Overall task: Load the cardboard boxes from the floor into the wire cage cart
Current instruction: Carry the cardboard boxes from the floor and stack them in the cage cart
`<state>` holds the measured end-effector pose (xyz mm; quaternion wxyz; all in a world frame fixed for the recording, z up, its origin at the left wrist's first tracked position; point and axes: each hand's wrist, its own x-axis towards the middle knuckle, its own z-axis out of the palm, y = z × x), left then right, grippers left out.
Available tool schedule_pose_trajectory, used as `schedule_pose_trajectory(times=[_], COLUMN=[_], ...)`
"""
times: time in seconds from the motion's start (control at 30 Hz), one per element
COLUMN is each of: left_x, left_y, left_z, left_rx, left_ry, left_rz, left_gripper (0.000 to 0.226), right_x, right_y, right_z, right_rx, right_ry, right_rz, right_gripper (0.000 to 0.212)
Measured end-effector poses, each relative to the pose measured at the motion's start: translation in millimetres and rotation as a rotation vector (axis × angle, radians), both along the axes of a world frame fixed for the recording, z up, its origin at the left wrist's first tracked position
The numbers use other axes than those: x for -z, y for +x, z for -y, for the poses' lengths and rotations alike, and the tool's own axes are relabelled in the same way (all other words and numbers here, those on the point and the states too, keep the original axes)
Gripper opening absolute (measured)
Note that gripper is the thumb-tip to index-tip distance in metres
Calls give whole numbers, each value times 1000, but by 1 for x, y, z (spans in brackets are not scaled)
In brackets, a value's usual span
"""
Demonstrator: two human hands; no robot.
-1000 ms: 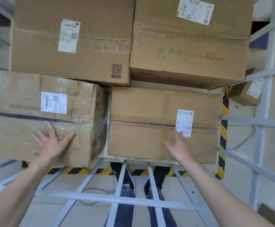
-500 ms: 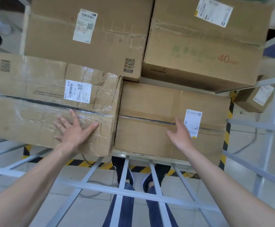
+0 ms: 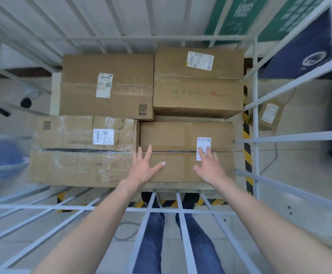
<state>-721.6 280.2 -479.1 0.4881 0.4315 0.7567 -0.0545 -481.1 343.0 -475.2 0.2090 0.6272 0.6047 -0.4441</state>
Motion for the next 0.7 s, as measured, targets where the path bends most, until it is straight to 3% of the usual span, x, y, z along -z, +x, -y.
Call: schedule_pose_trajectory(times=[0.33,0.5,0.7], left_x=[-218,-275,-323], left_y=[73,90,161], left_z=[-12,11,51], left_rx=[235,270,431], left_ry=[233,362,464], left_rz=[30,148,315], left_gripper=[83,81,78], right_x=[-233,-292,-321], right_y=[39,72,109], right_z=[26,84,175], right_rx=[205,376,529], right_ry=[152,270,388], right_rz=[-83,-60,2], right_gripper=[61,54,60])
